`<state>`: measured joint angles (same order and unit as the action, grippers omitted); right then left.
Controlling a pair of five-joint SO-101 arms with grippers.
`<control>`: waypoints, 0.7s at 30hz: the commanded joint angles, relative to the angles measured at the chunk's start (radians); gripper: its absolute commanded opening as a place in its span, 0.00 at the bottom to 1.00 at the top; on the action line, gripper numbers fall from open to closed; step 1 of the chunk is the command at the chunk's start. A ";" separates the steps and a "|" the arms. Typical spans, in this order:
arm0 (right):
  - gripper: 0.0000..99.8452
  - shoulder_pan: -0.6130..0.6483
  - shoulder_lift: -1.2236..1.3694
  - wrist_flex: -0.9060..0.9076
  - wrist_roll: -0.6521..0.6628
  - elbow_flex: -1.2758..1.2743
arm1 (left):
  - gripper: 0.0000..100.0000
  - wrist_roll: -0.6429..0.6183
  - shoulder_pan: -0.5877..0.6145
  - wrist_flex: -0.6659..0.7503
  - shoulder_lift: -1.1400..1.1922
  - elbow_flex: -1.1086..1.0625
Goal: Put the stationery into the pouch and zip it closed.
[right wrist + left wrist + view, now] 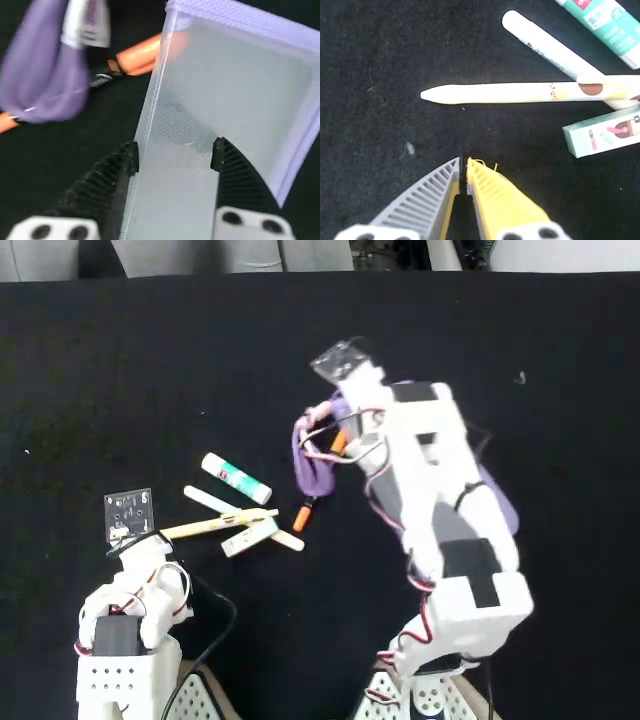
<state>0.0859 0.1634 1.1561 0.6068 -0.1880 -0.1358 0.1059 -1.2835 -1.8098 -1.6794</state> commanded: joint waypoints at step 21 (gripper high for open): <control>0.24 0.376 0.193 0.080 -0.269 0.255 | 0.03 0.002 -0.007 0.012 -0.006 -0.019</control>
<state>0.4404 0.3092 1.2866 0.4120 0.0437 -0.1358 0.1059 -1.2835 -1.8098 -1.6794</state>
